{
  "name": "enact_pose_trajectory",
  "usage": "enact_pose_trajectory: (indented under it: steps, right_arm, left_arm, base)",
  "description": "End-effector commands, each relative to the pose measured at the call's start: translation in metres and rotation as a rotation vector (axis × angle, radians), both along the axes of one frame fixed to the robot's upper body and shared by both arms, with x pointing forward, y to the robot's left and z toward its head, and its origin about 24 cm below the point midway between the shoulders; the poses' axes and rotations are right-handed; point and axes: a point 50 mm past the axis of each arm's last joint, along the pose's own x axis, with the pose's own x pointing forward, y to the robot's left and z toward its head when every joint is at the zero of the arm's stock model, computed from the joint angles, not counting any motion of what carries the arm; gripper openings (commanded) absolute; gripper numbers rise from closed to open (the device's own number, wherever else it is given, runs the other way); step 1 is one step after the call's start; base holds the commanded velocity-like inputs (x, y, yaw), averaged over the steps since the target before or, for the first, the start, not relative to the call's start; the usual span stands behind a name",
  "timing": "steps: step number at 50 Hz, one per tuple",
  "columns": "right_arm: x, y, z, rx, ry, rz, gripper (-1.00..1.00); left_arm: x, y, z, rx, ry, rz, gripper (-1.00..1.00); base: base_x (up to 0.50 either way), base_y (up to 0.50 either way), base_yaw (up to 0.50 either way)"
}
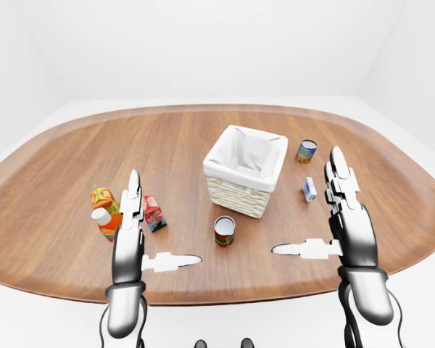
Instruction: Pick the milk and place it in the basket.
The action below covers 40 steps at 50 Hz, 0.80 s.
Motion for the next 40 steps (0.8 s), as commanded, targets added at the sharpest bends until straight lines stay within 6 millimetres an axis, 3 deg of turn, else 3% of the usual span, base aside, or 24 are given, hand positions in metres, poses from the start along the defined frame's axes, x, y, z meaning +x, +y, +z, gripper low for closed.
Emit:
enact_pose_trajectory:
  steps: [1, 40]
  right_arm:
    - [0.0004, 0.0001, -0.0007, 0.0, 0.003, 0.0, 1.0]
    - [-0.0004, 0.001, -0.0016, -0.008, 0.009, -0.001, 1.0]
  left_arm:
    - [0.001, -0.0001, -0.0015, 0.0, 0.006, 0.0, 1.0]
    - [0.0003, -0.0003, -0.0007, 0.002, 0.003, -0.001, 1.0]
  base:
    - [0.29, 0.0, 0.0]
    - [0.28, 0.0, 0.0]
